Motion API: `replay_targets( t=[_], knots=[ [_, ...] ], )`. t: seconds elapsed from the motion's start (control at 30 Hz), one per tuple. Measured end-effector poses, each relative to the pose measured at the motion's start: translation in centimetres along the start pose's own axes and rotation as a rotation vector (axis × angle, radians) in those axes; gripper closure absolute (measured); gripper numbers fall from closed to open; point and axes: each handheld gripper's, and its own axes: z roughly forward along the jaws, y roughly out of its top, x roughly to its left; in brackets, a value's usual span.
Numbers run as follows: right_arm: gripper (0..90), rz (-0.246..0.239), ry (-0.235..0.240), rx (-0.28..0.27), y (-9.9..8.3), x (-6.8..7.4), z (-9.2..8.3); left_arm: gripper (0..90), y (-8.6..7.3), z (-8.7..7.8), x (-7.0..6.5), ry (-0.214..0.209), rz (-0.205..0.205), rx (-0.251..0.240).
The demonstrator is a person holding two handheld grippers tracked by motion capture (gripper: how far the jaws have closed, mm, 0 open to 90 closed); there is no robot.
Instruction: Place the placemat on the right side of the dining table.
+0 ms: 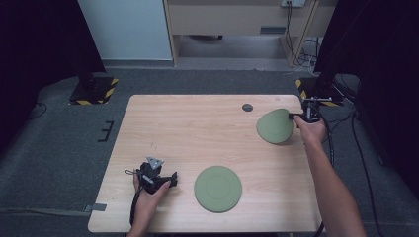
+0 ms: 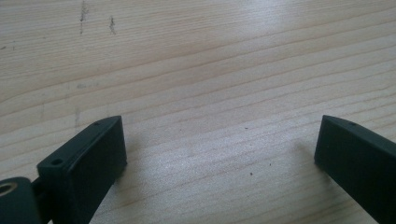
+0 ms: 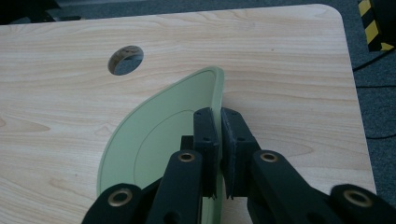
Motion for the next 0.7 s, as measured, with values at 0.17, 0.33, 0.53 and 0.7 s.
replay_targets(
  t=[0.17,0.33,0.53,0.7],
  knots=[
    [85.3,0.014,-0.005,0.010,-0.4,-0.7,0.4,1.5,0.0,0.0,0.0,0.000,0.000,0.000],
    [85.2,0.021,-0.004,0.013,-0.7,-1.2,0.9,1.5,0.0,0.0,0.0,0.001,0.000,0.000],
    [84.3,0.031,-0.010,0.023,-1.0,-1.7,1.3,1.5,0.0,0.0,0.0,0.001,0.000,0.000],
    [83.9,0.035,-0.016,0.025,-1.3,-1.9,1.6,1.5,0.0,0.0,-0.1,0.000,0.000,0.000]
  ],
)
